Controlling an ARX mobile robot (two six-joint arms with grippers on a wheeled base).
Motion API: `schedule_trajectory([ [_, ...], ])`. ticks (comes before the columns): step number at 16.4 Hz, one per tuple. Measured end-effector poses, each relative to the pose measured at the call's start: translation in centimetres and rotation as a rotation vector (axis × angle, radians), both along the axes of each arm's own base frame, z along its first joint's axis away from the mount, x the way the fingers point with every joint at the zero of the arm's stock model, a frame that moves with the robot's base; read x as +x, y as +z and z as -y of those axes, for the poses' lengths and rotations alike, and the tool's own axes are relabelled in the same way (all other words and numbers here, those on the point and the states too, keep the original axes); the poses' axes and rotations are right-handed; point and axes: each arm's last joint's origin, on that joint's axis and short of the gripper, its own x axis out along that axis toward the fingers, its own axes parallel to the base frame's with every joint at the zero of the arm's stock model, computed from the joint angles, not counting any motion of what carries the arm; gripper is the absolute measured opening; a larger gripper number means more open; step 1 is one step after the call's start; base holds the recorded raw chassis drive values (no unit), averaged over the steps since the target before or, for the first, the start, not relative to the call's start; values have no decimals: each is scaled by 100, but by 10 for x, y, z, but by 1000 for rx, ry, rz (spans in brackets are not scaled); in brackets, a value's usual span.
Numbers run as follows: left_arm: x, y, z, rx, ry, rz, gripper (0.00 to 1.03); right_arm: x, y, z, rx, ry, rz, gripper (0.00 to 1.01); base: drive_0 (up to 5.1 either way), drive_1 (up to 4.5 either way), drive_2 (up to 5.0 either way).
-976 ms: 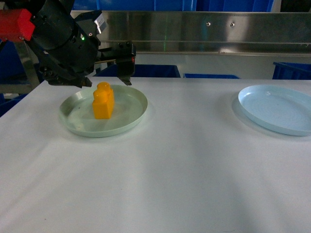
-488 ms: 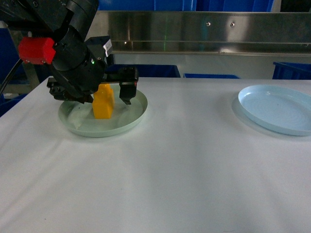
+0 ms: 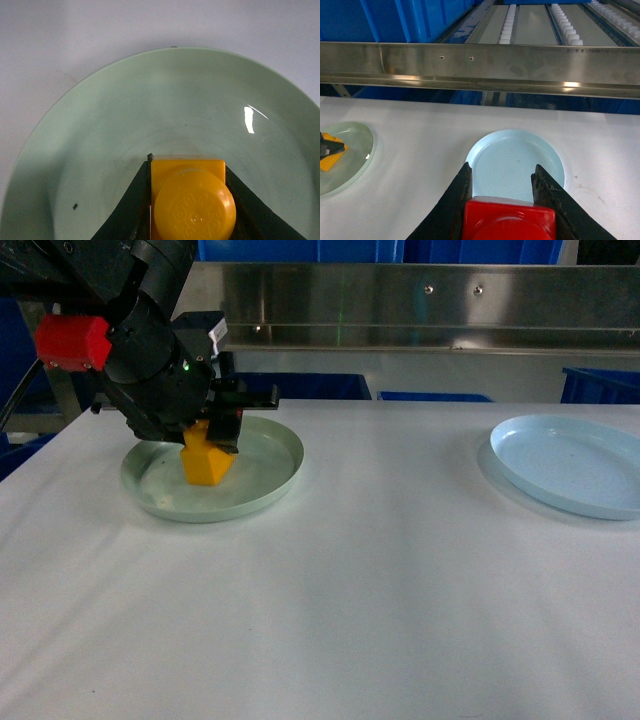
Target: Sort and place red and yellow blocks in left bins
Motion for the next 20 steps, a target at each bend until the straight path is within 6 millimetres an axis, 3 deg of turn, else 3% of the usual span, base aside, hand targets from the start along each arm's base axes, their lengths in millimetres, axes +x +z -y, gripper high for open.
schedule_trajectory([
  [4,2,-3,-5,9,-2,12,27,0,0,0,0,0,0,29,0,0,0],
  [6,1,2,-23,-29,-4,90,27,0,0,0,0,0,0,29,0,0,0],
  [8,-12,33,-55,-73,-1,219,27,0,0,0,0,0,0,29,0,0,0],
  [10,-50,104,-89,-104,-4,421,27,0,0,0,0,0,0,29,0,0,0],
  [12,-87,149,-99,-115,-16,542,27,0,0,0,0,0,0,29,0,0,0],
  [17,-114,167,-96,-133,-48,572,27,0,0,0,0,0,0,29,0,0,0],
  [20,-147,171,-96,-141,-36,510,27,0,0,0,0,0,0,29,0,0,0],
])
